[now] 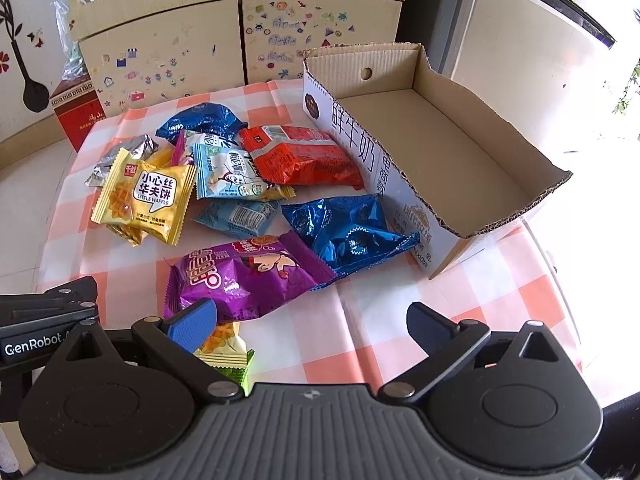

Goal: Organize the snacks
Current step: 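Move both tools toward the snack pile on the checkered tablecloth, then grasp the yellow waffle pack with the left tool while the right tool grasps the purple bag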

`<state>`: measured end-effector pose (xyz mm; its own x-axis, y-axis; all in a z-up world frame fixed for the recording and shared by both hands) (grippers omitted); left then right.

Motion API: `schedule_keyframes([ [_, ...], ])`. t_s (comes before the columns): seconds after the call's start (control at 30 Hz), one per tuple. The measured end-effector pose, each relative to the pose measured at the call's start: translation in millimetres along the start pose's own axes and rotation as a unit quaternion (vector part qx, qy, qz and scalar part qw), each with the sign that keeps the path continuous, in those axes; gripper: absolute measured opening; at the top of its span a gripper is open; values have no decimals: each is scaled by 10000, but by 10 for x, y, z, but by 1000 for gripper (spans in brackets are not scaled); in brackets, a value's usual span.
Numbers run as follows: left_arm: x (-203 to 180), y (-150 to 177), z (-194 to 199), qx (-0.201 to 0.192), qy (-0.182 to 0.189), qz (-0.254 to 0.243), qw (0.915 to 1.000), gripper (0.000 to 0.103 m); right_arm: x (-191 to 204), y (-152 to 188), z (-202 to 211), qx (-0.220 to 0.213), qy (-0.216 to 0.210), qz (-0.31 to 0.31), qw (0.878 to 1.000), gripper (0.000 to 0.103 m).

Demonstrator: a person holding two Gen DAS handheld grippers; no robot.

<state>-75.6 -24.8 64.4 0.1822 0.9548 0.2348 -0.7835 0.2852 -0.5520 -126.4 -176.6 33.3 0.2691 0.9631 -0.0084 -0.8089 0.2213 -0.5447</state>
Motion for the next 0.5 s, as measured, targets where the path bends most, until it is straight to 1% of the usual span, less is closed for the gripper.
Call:
schedule_keyframes([
  [0.07,24,10,-13,14,144,61,9999,100,-19,-3,15,-27,-43,12,10000,103],
  [0.13,70,20,-25,20,399,176,9990,100,-72,-9,51,-91,-179,-32,9998,103],
  [0.2,109,35,-49,42,554,269,9981,100,-154,-12,88,-156,-360,-176,9991,103],
  [0.33,129,106,-133,67,621,229,9978,100,-250,19,74,-120,-593,-360,9975,103],
  [0.5,162,167,-221,165,688,287,9971,100,-237,56,-40,49,-925,-505,9944,103],
])
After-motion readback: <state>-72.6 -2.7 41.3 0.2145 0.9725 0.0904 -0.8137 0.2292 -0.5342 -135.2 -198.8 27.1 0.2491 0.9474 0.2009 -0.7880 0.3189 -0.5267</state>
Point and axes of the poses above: each gripper's, at about its wrist camera, not at the fingertips, and z roughly against the way its jaws point, x to its left, y to its underside, the point moved 1 cm from there along -z, roughly the way its jaws point, and after that the axes turned 6 degrees about -y, right-handed, at the moved point
